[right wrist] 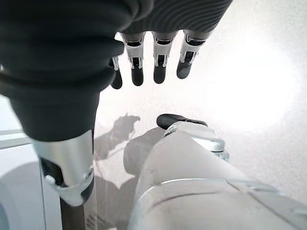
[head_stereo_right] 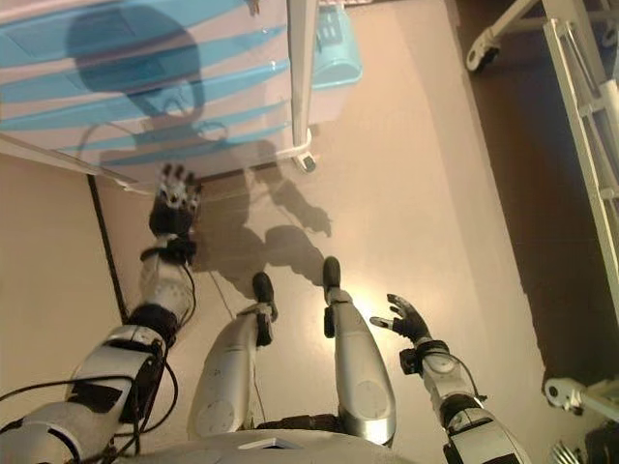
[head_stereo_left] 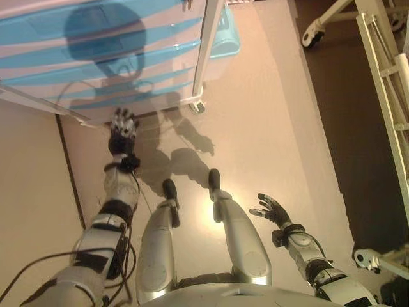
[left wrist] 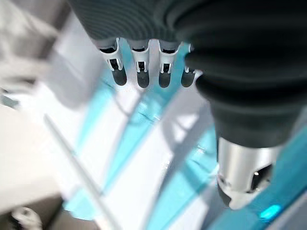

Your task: Open the drawer and pick up the medicine

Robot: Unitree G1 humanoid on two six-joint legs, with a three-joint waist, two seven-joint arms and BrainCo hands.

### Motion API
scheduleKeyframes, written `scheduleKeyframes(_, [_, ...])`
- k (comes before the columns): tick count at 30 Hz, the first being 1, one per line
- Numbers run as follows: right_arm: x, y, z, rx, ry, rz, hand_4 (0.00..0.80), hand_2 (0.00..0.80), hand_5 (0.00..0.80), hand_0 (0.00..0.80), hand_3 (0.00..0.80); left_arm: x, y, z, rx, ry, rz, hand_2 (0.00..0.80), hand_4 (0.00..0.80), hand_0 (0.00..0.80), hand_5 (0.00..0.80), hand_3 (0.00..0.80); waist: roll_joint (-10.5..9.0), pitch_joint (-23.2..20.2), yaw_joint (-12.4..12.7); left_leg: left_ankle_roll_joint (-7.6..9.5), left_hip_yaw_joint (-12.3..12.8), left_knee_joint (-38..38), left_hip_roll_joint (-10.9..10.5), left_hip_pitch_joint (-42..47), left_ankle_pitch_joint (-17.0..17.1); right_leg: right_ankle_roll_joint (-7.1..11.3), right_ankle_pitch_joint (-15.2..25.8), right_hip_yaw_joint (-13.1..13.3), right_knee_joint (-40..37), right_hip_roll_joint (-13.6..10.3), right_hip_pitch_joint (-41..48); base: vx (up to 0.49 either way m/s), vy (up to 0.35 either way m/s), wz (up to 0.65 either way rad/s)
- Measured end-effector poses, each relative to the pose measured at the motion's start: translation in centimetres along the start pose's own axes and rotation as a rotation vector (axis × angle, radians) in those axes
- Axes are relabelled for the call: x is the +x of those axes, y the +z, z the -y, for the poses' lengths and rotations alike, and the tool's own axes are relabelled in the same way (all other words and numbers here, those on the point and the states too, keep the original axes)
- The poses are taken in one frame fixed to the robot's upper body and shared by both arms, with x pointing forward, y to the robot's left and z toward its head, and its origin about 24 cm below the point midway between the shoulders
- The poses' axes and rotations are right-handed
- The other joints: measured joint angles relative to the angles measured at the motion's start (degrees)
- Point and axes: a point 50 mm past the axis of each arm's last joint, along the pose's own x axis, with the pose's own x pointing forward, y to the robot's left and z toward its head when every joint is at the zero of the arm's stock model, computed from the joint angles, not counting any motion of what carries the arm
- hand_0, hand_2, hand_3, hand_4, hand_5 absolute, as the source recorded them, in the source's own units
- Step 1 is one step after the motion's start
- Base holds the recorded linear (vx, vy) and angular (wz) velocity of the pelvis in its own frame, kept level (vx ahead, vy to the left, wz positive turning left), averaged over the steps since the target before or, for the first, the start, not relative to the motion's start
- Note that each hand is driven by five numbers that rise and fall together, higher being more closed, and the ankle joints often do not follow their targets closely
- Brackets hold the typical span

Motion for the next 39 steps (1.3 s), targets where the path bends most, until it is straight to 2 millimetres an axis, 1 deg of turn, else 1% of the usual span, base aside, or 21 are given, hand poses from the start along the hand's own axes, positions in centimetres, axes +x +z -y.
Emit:
scheduleKeyframes(3, [0.2, 0.4, -0.5, -0.01, 0.022, 0.017, 0.0, 0.0, 0.0, 0.0, 0.0, 3.0, 3.7, 1.4, -0.068, -0.053, 0.138, 0.0, 0.0, 0.0, 0.0, 0.0, -1.05, 0.5, -1.1, 0.62, 0.0, 2.1, 0.3, -2.3, -0.4, 0.38, 0.5, 0.1, 0.1, 0.1, -1.4, -0.023, -0.034, -0.04])
scheduleKeyframes(4, [0.2, 0.4, -0.6, -0.004, 0.022, 0.018, 0.0, 0.0, 0.0, 0.0, 0.0, 3.6, 4.3, 1.6, -0.119, -0.043, 0.155, 0.0, 0.0, 0.0, 0.0, 0.0, -1.42, 0.7, -1.5, 0.76, 0.0, 2.6, 0.3, -2.7, -0.6, 0.52, 0.6, 0.2, 0.2, 0.0, -1.6, -0.01, -0.035, -0.01])
scheduleKeyframes(7, [0.2, 0.3, -0.8, 0.013, 0.01, 0.022, 0.0, 0.0, 0.0, 0.0, 0.0, 4.2, 5.0, 2.0, -0.207, -0.045, 0.207, 0.0, 0.0, 0.0, 0.0, 0.0, -2.56, 1.1, -1.8, 0.93, 0.0, 4.0, 0.4, -4.4, -1.1, 0.69, 0.7, 0.4, 1.1, 0.0, -3.2, -0.004, -0.017, -0.03])
scheduleKeyframes(9, [0.1, 0.2, -0.8, 0.03, 0.004, 0.023, 0.0, 0.0, 0.0, 0.0, 0.0, 5.1, 6.1, 3.0, -0.275, -0.081, 0.262, 0.0, 0.0, 0.0, 0.0, 0.0, -2.81, 1.1, -2.2, 0.99, -0.1, 4.7, 0.4, -5.7, -1.1, 0.78, 0.7, 0.3, 1.2, 0.0, -4.1, -0.005, 0.001, 0.02])
scheduleKeyframes(12, [0.1, 0.2, -0.9, 0.037, 0.002, 0.024, 0.0, 0.0, 0.0, 0.0, 0.0, 5.1, 6.1, 2.8, -0.351, -0.071, 0.288, 0.0, 0.0, 0.0, 0.0, 0.0, -2.81, 1.1, -2.9, 1.08, 0.0, 5.0, 0.3, -5.9, -1.5, 0.87, 0.7, 0.7, 2.0, -0.1, -4.6, 0.007, 0.009, -0.03])
scheduleKeyframes(16, [-0.1, -0.1, -0.8, 0.038, -0.009, 0.02, 0.0, 0.0, 0.0, 0.0, 0.0, 5.0, 6.4, 2.9, -0.448, -0.114, 0.351, 0.0, 0.0, 0.0, 0.0, 0.0, -2.81, 1.1, -3.7, 1.11, 0.0, 5.6, 0.3, -6.8, -1.5, 1.11, 0.8, 1.3, 2.3, 0.0, -5.4, 0.005, 0.018, -0.03])
scheduleKeyframes(19, [-0.3, -0.4, -0.8, 0.039, -0.013, 0.012, 0.0, 0.0, 0.0, 0.0, 0.0, 5.0, 6.6, 3.2, -0.542, -0.164, 0.401, 0.0, 0.0, 0.0, 0.0, 0.0, -2.81, 1.1, -4.5, 1.24, 0.0, 5.9, 0.2, -7.1, -1.5, 1.21, 0.9, 1.6, 2.5, 0.0, -5.8, 0.0, 0.0, 0.0])
scheduleKeyframes(21, [-0.5, -0.7, -0.8, 0.04, -0.012, 0.003, 0.0, 0.0, 0.0, 0.0, 0.0, 5.0, 6.5, 3.7, -0.596, -0.227, 0.422, 0.0, 0.0, 0.0, 0.0, 0.0, -2.8, 1.2, -4.6, 1.46, 0.2, 5.8, 0.2, -7.8, -1.4, 1.36, 1.0, 1.8, 2.4, -0.1, -6.5, 0.0, 0.0, 0.0])
scheduleKeyframes(22, [-0.6, -1.0, -0.9, 0.042, -0.012, -0.003, 0.0, 0.0, 0.0, 0.0, 0.0, 5.0, 6.4, 3.9, -0.614, -0.249, 0.432, 0.285, 0.285, 0.285, 0.285, 0.285, -2.8, 1.2, -4.6, 1.52, 0.2, 5.8, 0.1, -7.9, -1.4, 1.38, 1.0, 1.8, 2.4, -0.1, -6.6, 0.0, 0.0, 0.0])
scheduleKeyframes(23, [-0.7, -1.2, -0.9, 0.043, -0.011, -0.009, 0.0, 0.0, 0.0, 0.0, 0.0, 4.9, 6.3, 4.1, -0.617, -0.272, 0.439, 0.675, 0.675, 0.675, 0.675, 0.675, -2.79, 1.2, -4.5, 1.69, 0.1, 5.9, 0.1, -8.1, -1.3, 1.4, 1.0, 1.8, 2.3, -0.1, -6.6, 0.006, 0.01, 0.05])
scheduleKeyframes(24, [-0.8, -1.3, -0.9, 0.044, -0.009, -0.014, 0.0, 0.0, 0.0, 0.0, 0.0, 4.8, 6.2, 4.4, -0.625, -0.291, 0.442, 0.8, 0.8, 0.8, 0.8, 0.8, -2.78, 1.2, -4.4, 1.97, 0.0, 5.8, 0.0, -8.2, -1.1, 1.57, 1.2, 1.8, 2.2, -0.1, -6.7, 0.006, 0.007, 0.09])
scheduleKeyframes(25, [-0.9, -1.4, -0.9, 0.044, -0.004, -0.017, 0.0, 0.0, 0.0, 0.0, 0.0, 4.7, 6.0, 4.9, -0.636, -0.308, 0.448, 0.8, 0.8, 0.8, 0.8, 0.8, -2.77, 1.2, -4.4, 2.1, -0.1, 5.7, -0.1, -8.3, -1.0, 1.58, 1.2, 1.9, 2.0, -0.2, -6.7, 0.003, 0.001, 0.09])
scheduleKeyframes(29, [-0.8, -1.2, -1.0, 0.044, 0.005, -0.008, 0.0, 0.0, 0.0, 0.0, 0.0, 4.2, 5.7, 5.2, -0.616, -0.326, 0.44, 0.8, 0.8, 0.8, 0.8, 0.8, -2.73, 1.2, -4.4, 2.29, -0.2, 4.6, -0.6, -7.9, -1.0, 1.57, 1.1, 1.9, 1.9, -0.7, -6.8, -0.012, -0.024, 0.04])
scheduleKeyframes(31, [-0.8, -1.3, -0.9, 0.042, 0.004, -0.013, 0.0, 0.0, 0.0, 0.0, 0.0, 3.8, 5.5, 5.2, -0.581, -0.325, 0.392, 0.8, 0.8, 0.8, 0.8, 0.8, -2.66, 1.3, -4.1, 2.67, -0.1, 3.3, -0.9, -6.9, -0.7, 1.57, 1.1, 1.9, 2.0, -1.2, -6.5, -0.026, -0.029, 0.05])
scheduleKeyframes(33, [-0.8, -1.3, -0.9, 0.043, 0.003, -0.022, 0.0, 0.0, 0.0, 0.0, 0.0, 3.2, 4.7, 4.9, -0.528, -0.332, 0.303, 0.8, 0.8, 0.8, 0.8, 0.8, -2.63, 1.3, -3.4, 2.81, -0.1, 2.1, -1.3, -5.1, -0.6, 1.57, 1.1, 1.9, 2.1, -1.4, -5.2, -0.034, -0.041, 0.07])
scheduleKeyframes(37, [-0.8, -1.2, -0.8, 0.018, 0.011, -0.016, 0.0, 0.0, 0.0, 0.0, 0.0, 0.3, 2.2, 3.2, -0.479, -0.339, 0.096, 0.8, 0.8, 0.8, 0.8, 0.8, -2.6, 1.3, -1.4, 3.25, -0.4, -1.7, -2.6, 0.2, 0.1, 1.57, 1.1, 1.7, 2.2, -2.3, -1.7, -0.034, -0.053, 0.1])
scheduleKeyframes(39, [-0.8, -1.0, -0.9, 0.001, 0.021, -0.012, 0.0, 0.0, 0.0, 0.0, 0.0, -1.5, 0.6, 1.9, -0.463, -0.316, -0.024, 0.8, 0.8, 0.8, 0.8, 0.8, -2.53, 1.3, -0.8, 3.37, -0.7, -4.5, -3.3, 4.2, 0.9, 1.6, 1.1, 1.4, 2.1, -2.8, 1.0, -0.013, -0.076, 0.16])
